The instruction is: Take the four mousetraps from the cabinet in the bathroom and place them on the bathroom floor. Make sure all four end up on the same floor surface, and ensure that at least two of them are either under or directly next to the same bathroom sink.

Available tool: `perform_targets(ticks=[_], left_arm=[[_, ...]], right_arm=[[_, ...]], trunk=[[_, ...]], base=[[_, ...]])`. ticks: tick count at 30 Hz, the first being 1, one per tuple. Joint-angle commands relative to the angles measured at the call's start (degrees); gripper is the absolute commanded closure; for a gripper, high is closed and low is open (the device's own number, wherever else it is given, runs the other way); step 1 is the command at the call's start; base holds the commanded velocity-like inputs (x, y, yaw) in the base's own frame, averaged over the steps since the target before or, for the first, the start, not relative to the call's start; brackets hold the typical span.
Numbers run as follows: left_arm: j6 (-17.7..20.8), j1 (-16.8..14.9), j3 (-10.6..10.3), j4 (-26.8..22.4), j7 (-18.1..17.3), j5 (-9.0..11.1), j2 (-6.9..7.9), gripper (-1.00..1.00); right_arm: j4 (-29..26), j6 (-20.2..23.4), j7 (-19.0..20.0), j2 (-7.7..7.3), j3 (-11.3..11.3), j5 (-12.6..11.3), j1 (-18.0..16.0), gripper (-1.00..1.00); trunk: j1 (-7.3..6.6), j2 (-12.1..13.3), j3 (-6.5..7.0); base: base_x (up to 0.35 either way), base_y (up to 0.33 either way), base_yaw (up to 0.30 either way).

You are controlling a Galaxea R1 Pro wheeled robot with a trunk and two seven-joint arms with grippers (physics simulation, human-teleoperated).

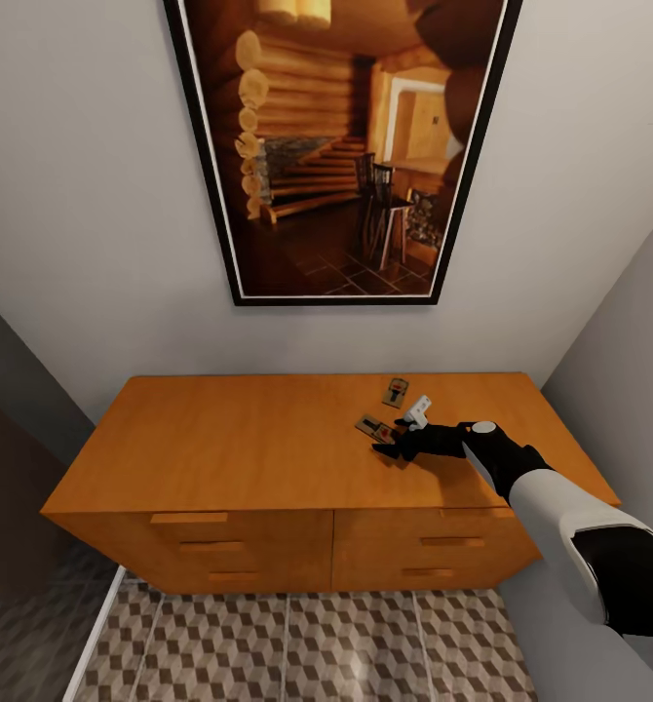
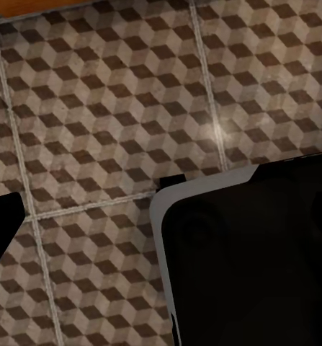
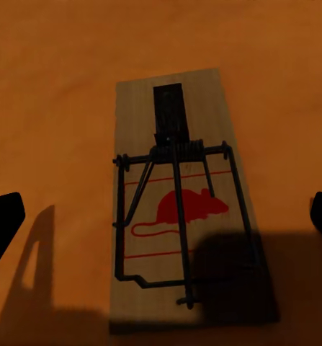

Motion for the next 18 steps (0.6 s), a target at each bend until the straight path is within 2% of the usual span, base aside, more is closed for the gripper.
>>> perform_targets(ticks=[1, 18], left_arm=[[-0.3, -0.1, -0.4, 0.2, -0.4, 0.6, -0.03, -1.00], [-0.3, -0.1, -0.4, 0.2, -0.4, 0.6, -0.03, -1.00]], right_arm=[[4.0, -0.3, 0.1, 0.00, 0.3, 1.3, 0.0, -1.00], [5.3, -0.4, 0.1, 0.00, 0.3, 1.1, 0.0, -1.00]], trunk=[[0.04, -0.1, -0.13], [0.04, -0.1, -0.23]], base=[[0.000, 0.000, 0.000], [0.000, 0.000, 0.000]])
